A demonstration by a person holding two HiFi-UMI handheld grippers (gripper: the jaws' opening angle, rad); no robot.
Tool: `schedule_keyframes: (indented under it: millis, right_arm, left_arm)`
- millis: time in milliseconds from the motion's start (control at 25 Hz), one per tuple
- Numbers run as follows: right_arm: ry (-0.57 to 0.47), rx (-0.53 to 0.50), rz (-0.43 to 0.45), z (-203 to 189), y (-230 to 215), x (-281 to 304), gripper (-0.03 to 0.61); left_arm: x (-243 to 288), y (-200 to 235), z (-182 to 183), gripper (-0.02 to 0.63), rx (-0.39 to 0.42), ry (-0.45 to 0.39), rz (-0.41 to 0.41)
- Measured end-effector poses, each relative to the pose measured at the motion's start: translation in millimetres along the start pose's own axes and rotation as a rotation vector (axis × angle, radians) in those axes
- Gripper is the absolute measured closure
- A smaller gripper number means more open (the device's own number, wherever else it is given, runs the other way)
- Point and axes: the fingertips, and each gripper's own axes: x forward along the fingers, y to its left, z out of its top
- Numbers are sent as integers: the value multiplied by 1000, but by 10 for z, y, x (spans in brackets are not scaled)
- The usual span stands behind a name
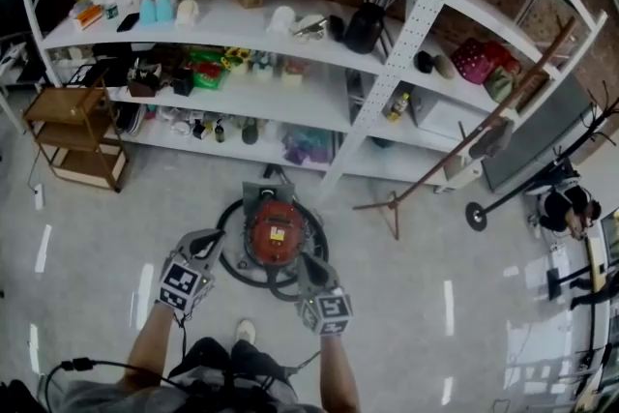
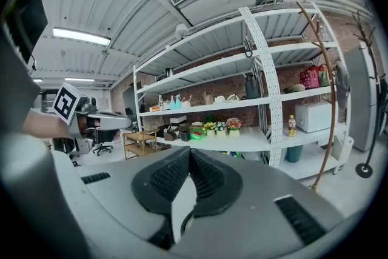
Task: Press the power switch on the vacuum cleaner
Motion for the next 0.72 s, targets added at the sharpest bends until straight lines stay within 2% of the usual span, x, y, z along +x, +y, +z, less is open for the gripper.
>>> schedule_keyframes:
  millis: [440,720]
  right_arm:
    - [15,14,-20,-93,-288,297,566]
    - [58,36,-23,-319,-362,562,566]
  left_arm:
    - [432,105,-88,607,39,29,-43]
    - [738,203,-335,607,30,69,-79]
